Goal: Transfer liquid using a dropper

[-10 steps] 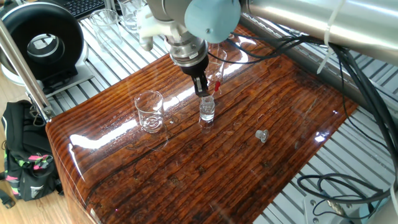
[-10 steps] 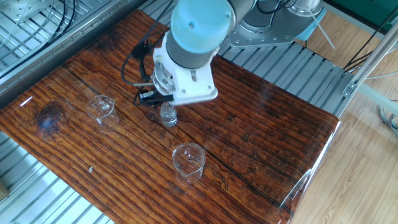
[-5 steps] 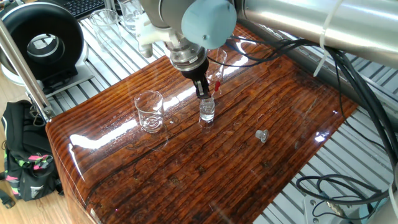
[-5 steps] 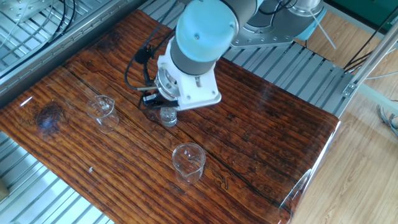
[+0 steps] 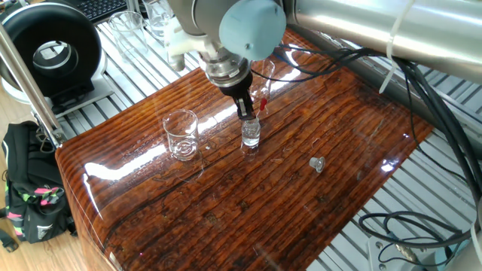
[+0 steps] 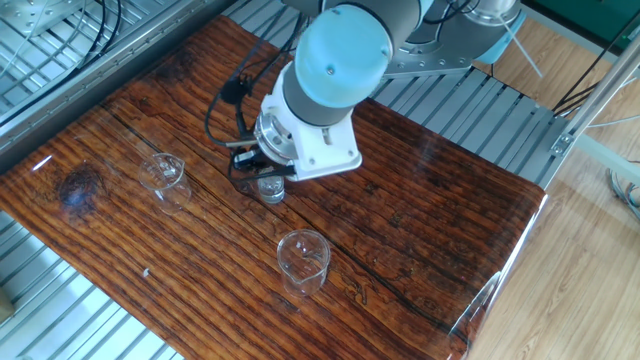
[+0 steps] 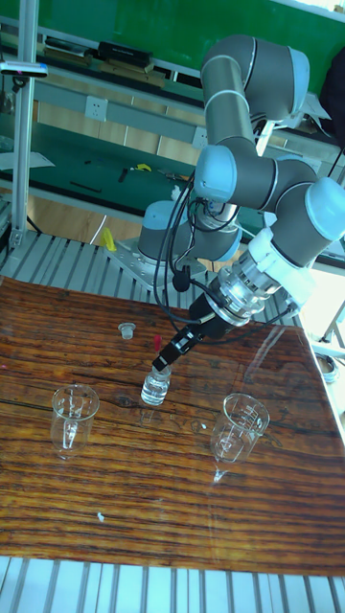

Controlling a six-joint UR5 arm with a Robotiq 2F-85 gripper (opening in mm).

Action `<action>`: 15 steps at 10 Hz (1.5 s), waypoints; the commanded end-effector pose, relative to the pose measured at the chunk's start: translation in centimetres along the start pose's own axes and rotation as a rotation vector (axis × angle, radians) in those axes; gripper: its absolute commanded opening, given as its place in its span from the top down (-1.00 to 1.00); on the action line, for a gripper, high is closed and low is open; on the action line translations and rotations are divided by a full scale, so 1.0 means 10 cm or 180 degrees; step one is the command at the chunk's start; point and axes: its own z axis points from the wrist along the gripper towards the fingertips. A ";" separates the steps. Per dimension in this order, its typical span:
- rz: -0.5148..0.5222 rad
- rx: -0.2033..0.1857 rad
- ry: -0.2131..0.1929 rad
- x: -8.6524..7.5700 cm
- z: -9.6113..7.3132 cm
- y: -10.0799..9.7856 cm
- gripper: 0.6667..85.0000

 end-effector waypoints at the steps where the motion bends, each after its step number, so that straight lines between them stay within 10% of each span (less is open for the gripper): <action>1: -0.0016 0.0009 0.0025 0.00 0.03 0.04 0.23; 15: -0.0026 0.0105 0.0098 0.05 0.11 -0.02 0.45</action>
